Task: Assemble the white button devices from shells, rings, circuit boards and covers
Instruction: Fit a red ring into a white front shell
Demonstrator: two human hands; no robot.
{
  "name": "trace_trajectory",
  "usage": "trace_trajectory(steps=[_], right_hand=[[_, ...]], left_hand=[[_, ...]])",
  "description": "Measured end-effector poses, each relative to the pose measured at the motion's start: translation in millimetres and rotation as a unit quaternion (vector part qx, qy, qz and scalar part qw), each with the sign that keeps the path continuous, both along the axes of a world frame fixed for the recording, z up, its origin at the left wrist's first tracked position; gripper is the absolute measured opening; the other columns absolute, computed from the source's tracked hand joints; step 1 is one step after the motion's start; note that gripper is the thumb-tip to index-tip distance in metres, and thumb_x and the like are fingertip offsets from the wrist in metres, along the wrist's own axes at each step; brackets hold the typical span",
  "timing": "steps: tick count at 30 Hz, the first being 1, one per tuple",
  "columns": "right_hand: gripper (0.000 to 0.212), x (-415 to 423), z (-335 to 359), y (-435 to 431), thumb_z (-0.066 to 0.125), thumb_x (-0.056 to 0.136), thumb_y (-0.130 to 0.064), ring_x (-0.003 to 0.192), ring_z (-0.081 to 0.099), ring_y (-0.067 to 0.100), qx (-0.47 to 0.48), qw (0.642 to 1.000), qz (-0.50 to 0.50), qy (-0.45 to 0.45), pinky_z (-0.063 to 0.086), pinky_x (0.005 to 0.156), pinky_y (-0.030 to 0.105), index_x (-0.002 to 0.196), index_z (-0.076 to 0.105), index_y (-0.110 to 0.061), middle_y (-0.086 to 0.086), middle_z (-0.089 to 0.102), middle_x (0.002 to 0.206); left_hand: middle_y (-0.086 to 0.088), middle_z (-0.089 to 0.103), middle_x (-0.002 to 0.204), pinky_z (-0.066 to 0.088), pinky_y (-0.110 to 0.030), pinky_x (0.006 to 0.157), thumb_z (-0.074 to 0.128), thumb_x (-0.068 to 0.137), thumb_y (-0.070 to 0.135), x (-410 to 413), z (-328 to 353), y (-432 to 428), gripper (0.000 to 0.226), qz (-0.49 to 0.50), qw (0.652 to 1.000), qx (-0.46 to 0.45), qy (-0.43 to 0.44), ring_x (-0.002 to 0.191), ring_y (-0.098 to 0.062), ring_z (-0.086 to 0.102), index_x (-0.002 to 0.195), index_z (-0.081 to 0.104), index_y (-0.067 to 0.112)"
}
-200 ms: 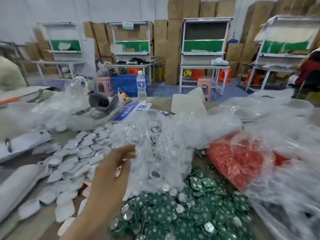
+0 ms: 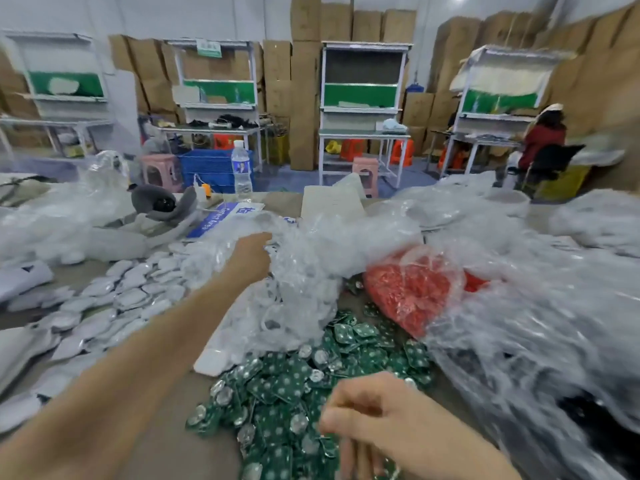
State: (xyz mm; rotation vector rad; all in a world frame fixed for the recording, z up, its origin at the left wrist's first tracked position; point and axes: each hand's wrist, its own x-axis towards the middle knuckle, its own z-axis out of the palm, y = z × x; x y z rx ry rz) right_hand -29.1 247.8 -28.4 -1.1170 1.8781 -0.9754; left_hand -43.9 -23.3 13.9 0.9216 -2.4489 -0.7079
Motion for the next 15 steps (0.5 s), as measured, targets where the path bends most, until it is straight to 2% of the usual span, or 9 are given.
trace_trajectory(steps=[1, 2, 3, 6, 9, 10, 12, 13, 15], right_hand=[[0.020, -1, 12, 6, 0.060, 0.094, -0.030, 0.056, 0.062, 0.014, -0.037, 0.999, 0.018, -0.013, 0.047, 0.052, 0.019, 0.084, 0.067, -0.014, 0.003, 0.071, 0.070], [0.019, -24, 19, 14, 0.060, 0.094, -0.028, 0.056, 0.062, 0.015, -0.055, 0.998, -0.011, 0.000, 0.047, 0.052, 0.021, 0.083, 0.067, -0.014, 0.002, 0.070, 0.069], [0.018, -33, 24, 13, 0.059, 0.095, -0.025, 0.055, 0.063, 0.015, -0.065, 0.995, -0.075, 0.007, 0.048, 0.052, 0.023, 0.082, 0.067, -0.015, 0.001, 0.070, 0.068], [0.016, -72, 46, 24, 0.057, 0.095, -0.020, 0.054, 0.064, 0.009, -0.106, 0.961, -0.225, 0.121, 0.050, 0.051, 0.016, 0.081, 0.065, -0.020, 0.001, 0.070, 0.069], [0.014, -150, 60, 39, 0.058, 0.094, -0.008, 0.058, 0.062, 0.016, -0.156, 0.860, -0.418, 0.247, 0.047, 0.055, 0.007, 0.087, 0.069, -0.008, 0.002, 0.067, 0.071], [0.014, -177, 63, 42, 0.057, 0.093, -0.003, 0.067, 0.062, 0.018, -0.125, 0.834, -0.456, 0.284, 0.043, 0.061, 0.005, 0.092, 0.070, -0.002, 0.007, 0.068, 0.078], [0.020, -220, 52, 40, 0.053, 0.090, 0.002, 0.083, 0.062, 0.026, 0.013, 0.836, -0.459, 0.299, 0.044, 0.073, 0.019, 0.099, 0.071, 0.000, 0.016, 0.069, 0.096], [0.021, -234, 42, 36, 0.053, 0.091, -0.001, 0.079, 0.059, 0.025, 0.082, 0.847, -0.433, 0.297, 0.044, 0.071, 0.023, 0.101, 0.071, -0.001, 0.016, 0.068, 0.097], [0.019, -244, 28, 27, 0.053, 0.093, -0.007, 0.062, 0.050, 0.018, 0.177, 0.847, -0.371, 0.337, 0.039, 0.064, 0.024, 0.100, 0.070, -0.002, 0.012, 0.061, 0.080]], left_hand=[[-0.020, 0.041, 0.149, 0.022, -0.028, 0.111, 0.053, 0.096, -0.001, -3, -2, 0, 0.051, -0.022, 0.998, -0.016, -0.054, 0.137, -0.032, 0.041, 0.145, 0.039, 0.001], [-0.020, 0.038, 0.151, 0.022, -0.029, 0.112, 0.053, 0.095, -0.002, -4, -8, -2, 0.054, -0.035, 0.995, -0.025, -0.095, 0.138, -0.032, 0.039, 0.146, 0.036, 0.001], [-0.020, 0.038, 0.151, 0.023, -0.030, 0.111, 0.052, 0.094, -0.006, -1, -11, -3, 0.056, -0.037, 0.993, -0.035, -0.111, 0.138, -0.033, 0.039, 0.147, 0.035, 0.000], [-0.025, 0.046, 0.139, 0.036, -0.039, 0.103, 0.054, 0.087, -0.012, -2, -23, -10, 0.055, -0.005, 0.989, -0.099, -0.113, 0.124, -0.037, 0.049, 0.139, 0.047, 0.001], [-0.018, 0.049, 0.118, 0.044, -0.040, 0.083, 0.056, 0.086, -0.010, -7, -30, -14, 0.034, 0.021, 0.990, -0.121, -0.070, 0.104, -0.037, 0.055, 0.119, 0.061, -0.001], [-0.017, 0.050, 0.118, 0.043, -0.038, 0.081, 0.056, 0.086, -0.010, -10, -32, -18, 0.030, 0.032, 0.991, -0.118, -0.056, 0.102, -0.037, 0.056, 0.113, 0.063, 0.000], [-0.015, 0.054, 0.122, 0.043, -0.038, 0.081, 0.058, 0.087, -0.004, -12, -34, -21, 0.022, 0.042, 0.992, -0.121, -0.005, 0.104, -0.037, 0.057, 0.107, 0.064, 0.005], [-0.014, 0.057, 0.121, 0.043, -0.039, 0.081, 0.058, 0.090, 0.003, -12, -35, -22, 0.016, 0.050, 0.990, -0.127, 0.025, 0.104, -0.037, 0.058, 0.104, 0.065, 0.008], [-0.018, 0.063, 0.110, 0.043, -0.040, 0.077, 0.057, 0.095, 0.021, -13, -36, -26, 0.011, 0.095, 0.986, -0.120, 0.067, 0.100, -0.038, 0.058, 0.099, 0.064, 0.013]])
